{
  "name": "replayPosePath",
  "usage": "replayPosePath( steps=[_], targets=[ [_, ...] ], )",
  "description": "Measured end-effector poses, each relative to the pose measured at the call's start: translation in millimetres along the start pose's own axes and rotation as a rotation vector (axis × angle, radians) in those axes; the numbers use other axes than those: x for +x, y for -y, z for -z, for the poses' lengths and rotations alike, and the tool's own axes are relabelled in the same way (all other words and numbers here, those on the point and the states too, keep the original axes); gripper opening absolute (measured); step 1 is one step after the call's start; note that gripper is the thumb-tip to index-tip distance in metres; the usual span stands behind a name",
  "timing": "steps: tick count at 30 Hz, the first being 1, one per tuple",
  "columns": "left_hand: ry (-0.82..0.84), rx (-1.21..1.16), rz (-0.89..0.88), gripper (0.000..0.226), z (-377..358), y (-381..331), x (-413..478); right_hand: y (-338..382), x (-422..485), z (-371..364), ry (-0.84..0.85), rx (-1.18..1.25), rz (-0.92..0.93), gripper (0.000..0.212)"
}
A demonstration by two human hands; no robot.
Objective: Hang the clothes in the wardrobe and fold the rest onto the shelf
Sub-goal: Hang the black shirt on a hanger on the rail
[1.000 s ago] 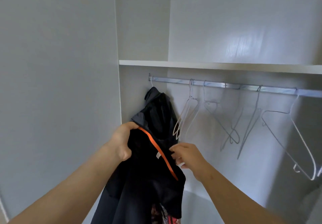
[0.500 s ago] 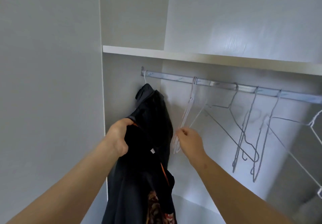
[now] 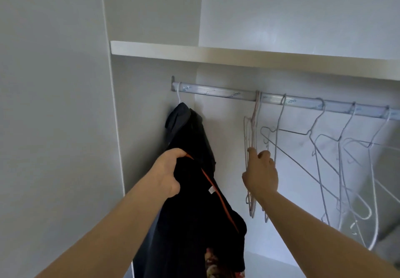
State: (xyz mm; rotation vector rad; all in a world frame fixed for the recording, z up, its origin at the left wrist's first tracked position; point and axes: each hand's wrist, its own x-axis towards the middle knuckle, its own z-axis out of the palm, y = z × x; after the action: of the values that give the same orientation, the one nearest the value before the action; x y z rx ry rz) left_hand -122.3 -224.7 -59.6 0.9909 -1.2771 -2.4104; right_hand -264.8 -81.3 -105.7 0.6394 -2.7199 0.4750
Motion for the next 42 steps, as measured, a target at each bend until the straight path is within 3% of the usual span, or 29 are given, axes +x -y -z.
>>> replayPosePath(
  steps=[4, 7, 12, 14, 19, 31, 34, 42],
  targets=[
    [0.006, -0.011, 0.006, 0.019, 1, -7, 15, -5, 9, -4, -0.007, 0.145, -0.078, 0.050],
    [0.022, -0.015, 0.018, 0.019, -1, -9, 21, -12, 13, -4, -0.030, 0.227, -0.104, 0.034],
    [0.029, -0.015, 0.028, 0.014, -7, -8, 23, -22, 19, 2, -0.062, 0.207, -0.121, 0.017],
    [0.037, -0.006, 0.029, 0.013, -10, -6, 23, -25, 20, 6, -0.082, 0.193, -0.101, 0.020],
    [0.033, 0.002, 0.035, 0.013, -14, -3, 20, -28, 20, 11, -0.072, 0.050, -0.027, 0.050],
    [0.027, 0.010, 0.044, 0.012, -14, 0, 16, -22, 30, 22, -0.124, -0.223, -0.042, 0.017],
    [0.023, 0.007, 0.045, 0.014, -13, 0, 15, -20, 30, 23, -0.158, -0.150, -0.060, 0.012],
    [0.008, -0.004, 0.041, 0.014, -14, -1, 10, -7, 35, 25, -0.149, 0.033, 0.007, 0.025]
  ],
)
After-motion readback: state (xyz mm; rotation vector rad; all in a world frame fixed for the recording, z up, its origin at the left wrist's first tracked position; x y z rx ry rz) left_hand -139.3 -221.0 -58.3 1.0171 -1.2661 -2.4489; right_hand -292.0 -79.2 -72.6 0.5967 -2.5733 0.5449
